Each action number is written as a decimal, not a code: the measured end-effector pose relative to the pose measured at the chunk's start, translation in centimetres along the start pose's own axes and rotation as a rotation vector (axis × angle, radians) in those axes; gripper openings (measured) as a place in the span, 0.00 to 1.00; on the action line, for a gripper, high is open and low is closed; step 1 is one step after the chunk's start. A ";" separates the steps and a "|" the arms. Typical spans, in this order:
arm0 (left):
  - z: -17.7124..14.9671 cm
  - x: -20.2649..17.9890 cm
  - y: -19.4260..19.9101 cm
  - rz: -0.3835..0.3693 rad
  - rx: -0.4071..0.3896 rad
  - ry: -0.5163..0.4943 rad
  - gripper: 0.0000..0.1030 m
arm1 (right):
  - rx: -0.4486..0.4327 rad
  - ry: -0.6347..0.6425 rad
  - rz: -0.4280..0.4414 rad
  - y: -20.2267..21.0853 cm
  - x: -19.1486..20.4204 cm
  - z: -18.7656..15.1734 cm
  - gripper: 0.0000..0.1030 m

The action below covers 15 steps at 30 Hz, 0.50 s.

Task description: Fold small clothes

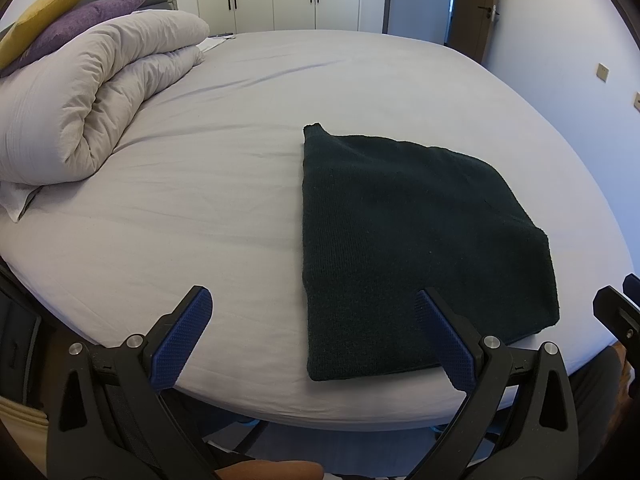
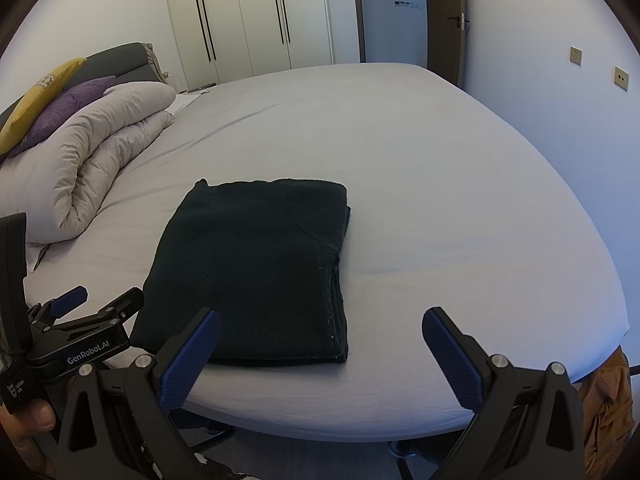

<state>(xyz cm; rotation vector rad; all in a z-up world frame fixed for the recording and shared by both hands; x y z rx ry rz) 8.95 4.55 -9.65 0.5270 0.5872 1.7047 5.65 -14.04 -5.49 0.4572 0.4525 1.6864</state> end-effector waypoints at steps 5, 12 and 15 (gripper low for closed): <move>-0.1 0.0 -0.1 -0.001 -0.001 -0.007 1.00 | 0.001 0.000 0.001 -0.1 -0.1 0.1 1.00; -0.1 0.1 -0.2 -0.001 0.002 -0.009 1.00 | 0.003 -0.001 0.001 -0.1 -0.1 0.1 1.00; -0.1 0.1 -0.2 -0.004 0.006 -0.008 1.00 | 0.004 -0.003 0.000 -0.1 -0.1 0.0 1.00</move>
Point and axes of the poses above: each gripper's, at about its wrist camera, not at the fingertips, and y roughly against the way its jaws point, x to its left, z to its top, the point moved 6 cm from there along -y, roughly the way its jaws point, and after that the axes turned 12 degrees about -x, right-handed, at the moved point
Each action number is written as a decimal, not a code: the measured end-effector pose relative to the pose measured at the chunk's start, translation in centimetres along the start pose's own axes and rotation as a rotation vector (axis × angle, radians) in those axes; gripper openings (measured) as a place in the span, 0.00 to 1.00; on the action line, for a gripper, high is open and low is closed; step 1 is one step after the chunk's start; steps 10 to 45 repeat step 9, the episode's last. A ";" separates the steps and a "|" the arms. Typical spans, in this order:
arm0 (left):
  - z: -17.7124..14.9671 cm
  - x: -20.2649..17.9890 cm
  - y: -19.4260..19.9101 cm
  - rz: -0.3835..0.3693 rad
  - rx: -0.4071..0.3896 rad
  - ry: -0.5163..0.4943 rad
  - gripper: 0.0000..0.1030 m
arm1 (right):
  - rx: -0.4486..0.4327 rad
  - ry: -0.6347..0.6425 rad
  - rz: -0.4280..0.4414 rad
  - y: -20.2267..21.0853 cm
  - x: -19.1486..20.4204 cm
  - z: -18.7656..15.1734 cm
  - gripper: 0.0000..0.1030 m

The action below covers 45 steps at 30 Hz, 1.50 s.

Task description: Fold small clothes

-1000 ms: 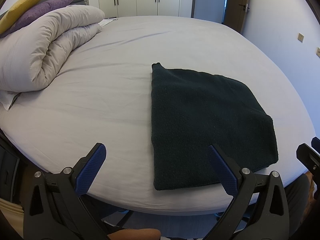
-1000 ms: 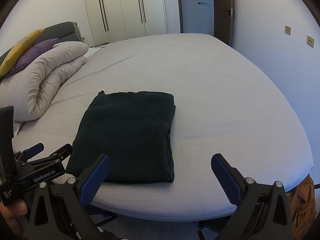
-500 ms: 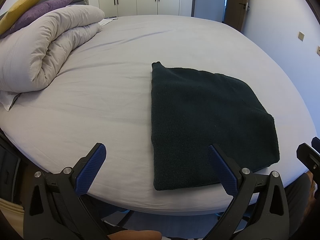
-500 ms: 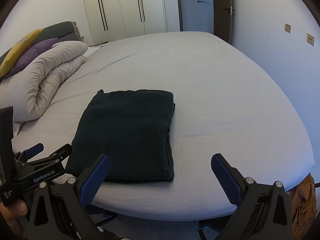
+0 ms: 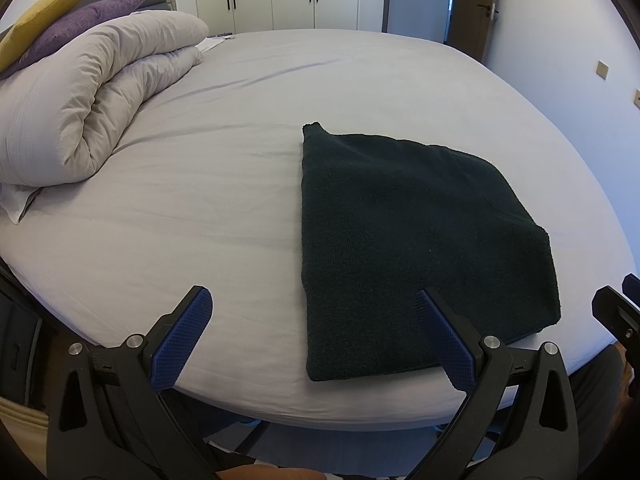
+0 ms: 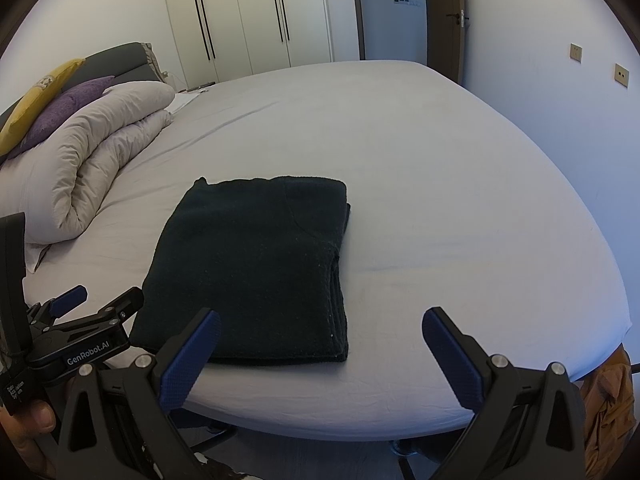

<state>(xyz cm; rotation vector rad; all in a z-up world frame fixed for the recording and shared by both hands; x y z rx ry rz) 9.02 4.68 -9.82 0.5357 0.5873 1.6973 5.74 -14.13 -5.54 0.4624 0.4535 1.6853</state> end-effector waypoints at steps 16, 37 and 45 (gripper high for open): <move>-0.3 0.1 -0.2 0.006 0.014 -0.011 1.00 | 0.008 -0.003 0.003 0.2 0.1 -0.6 1.00; -0.3 0.1 -0.2 0.006 0.014 -0.011 1.00 | 0.008 -0.003 0.003 0.2 0.1 -0.6 1.00; -0.3 0.1 -0.2 0.006 0.014 -0.011 1.00 | 0.008 -0.003 0.003 0.2 0.1 -0.6 1.00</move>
Point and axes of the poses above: each gripper's, at about its wrist camera, not at the fingertips, and y roughly against the way its jaws point, x to its left, z to its top, the point moved 6 cm from there along -y, roughly the way its jaws point, and after that the axes turned 12 degrees about -x, right-handed, at the moved point
